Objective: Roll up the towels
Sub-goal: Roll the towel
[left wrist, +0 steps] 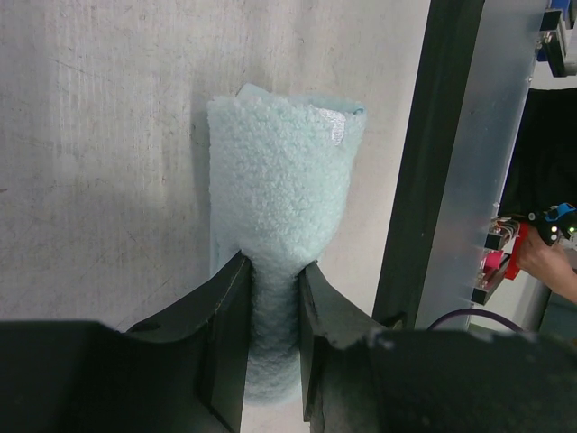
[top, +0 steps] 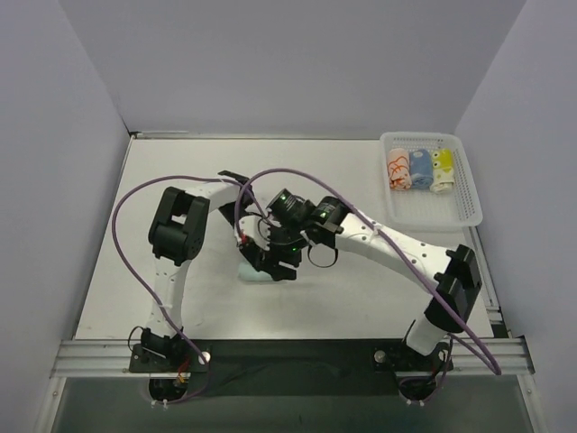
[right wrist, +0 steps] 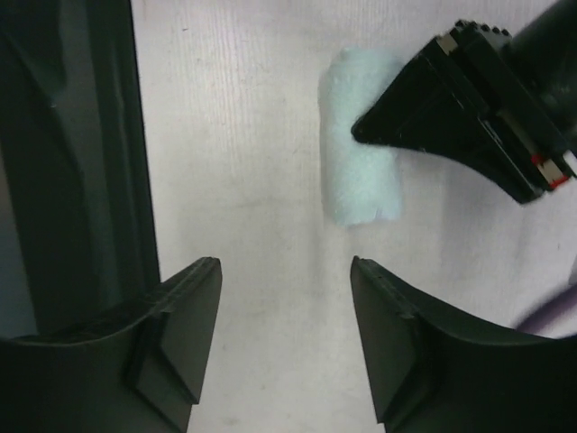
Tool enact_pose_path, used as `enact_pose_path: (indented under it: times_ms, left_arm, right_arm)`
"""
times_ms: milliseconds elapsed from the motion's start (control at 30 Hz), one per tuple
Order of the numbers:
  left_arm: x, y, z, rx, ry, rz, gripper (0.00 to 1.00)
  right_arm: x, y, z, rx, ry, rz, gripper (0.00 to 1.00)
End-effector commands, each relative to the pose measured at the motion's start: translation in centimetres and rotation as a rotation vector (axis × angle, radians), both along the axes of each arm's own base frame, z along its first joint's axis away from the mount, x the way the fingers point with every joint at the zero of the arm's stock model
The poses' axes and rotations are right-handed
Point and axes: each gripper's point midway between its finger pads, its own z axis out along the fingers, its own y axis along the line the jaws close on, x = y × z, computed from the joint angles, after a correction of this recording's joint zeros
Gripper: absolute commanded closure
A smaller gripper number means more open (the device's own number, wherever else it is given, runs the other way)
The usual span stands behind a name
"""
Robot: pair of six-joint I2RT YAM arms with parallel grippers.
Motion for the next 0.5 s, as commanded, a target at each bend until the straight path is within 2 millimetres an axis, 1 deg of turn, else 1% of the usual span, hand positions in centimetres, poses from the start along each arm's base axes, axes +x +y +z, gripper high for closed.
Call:
enact_pose_path:
  times_ms: [0, 33, 67, 100, 133, 167, 200, 233, 267, 300, 367, 433, 467]
  left_arm:
    - [0.6, 1.0, -1.9, 0.032, -0.016, -0.039, 0.82]
    - [0.6, 1.2, -1.8, 0.035, -0.007, -0.035, 0.82]
    - [0.6, 1.2, -2.1, 0.036, 0.000, -0.041, 0.82]
    - [0.7, 1.2, -2.0, 0.033, -0.001, -0.040, 0.81]
    - [0.5, 1.3, -2.0, 0.034, 0.020, -0.038, 0.80]
    - [0.5, 1.4, -2.0, 0.025, 0.023, -0.046, 0.80]
    - [0.7, 1.3, -1.8, 0.021, 0.026, -0.046, 0.79]
    - [0.5, 1.4, -1.7, 0.024, 0.044, -0.048, 0.79]
    - [0.5, 1.4, -1.8, 0.019, 0.052, -0.048, 0.79]
    - [0.5, 1.4, -1.8, 0.017, 0.059, -0.048, 0.79]
    - [0.6, 1.4, -1.8, 0.006, 0.074, -0.039, 0.79]
    - [0.4, 1.4, -1.8, 0.005, 0.097, -0.041, 0.78]
    - [0.4, 1.4, -1.8, -0.001, 0.099, -0.049, 0.78]
  right_arm:
    - [2.7, 2.2, -2.8, -0.052, -0.186, -0.048, 0.39]
    - [2.9, 2.2, -3.7, -0.075, -0.199, -0.051, 0.38]
    - [3.0, 2.6, -4.9, -0.099, -0.198, -0.047, 0.36]
    - [3.5, 3.2, -5.4, -0.091, -0.214, -0.056, 0.34]
    - [3.6, 3.2, -6.7, -0.114, -0.207, -0.051, 0.34]
    - [3.8, 3.2, -7.3, -0.121, -0.217, -0.051, 0.34]
    - [4.4, 3.8, -7.3, -0.090, -0.243, -0.052, 0.34]
    - [4.3, 3.8, -7.7, -0.085, -0.245, -0.046, 0.34]
    - [3.9, 3.6, -8.4, -0.085, -0.234, -0.031, 0.33]
    - [3.8, 3.9, -8.5, -0.074, -0.233, -0.023, 0.33]
    - [3.1, 3.8, -9.6, -0.083, -0.202, 0.004, 0.34]
    - [3.0, 4.0, -10.2, -0.082, -0.217, 0.021, 0.33]
    - [3.0, 3.8, -11.1, -0.095, -0.220, 0.028, 0.33]
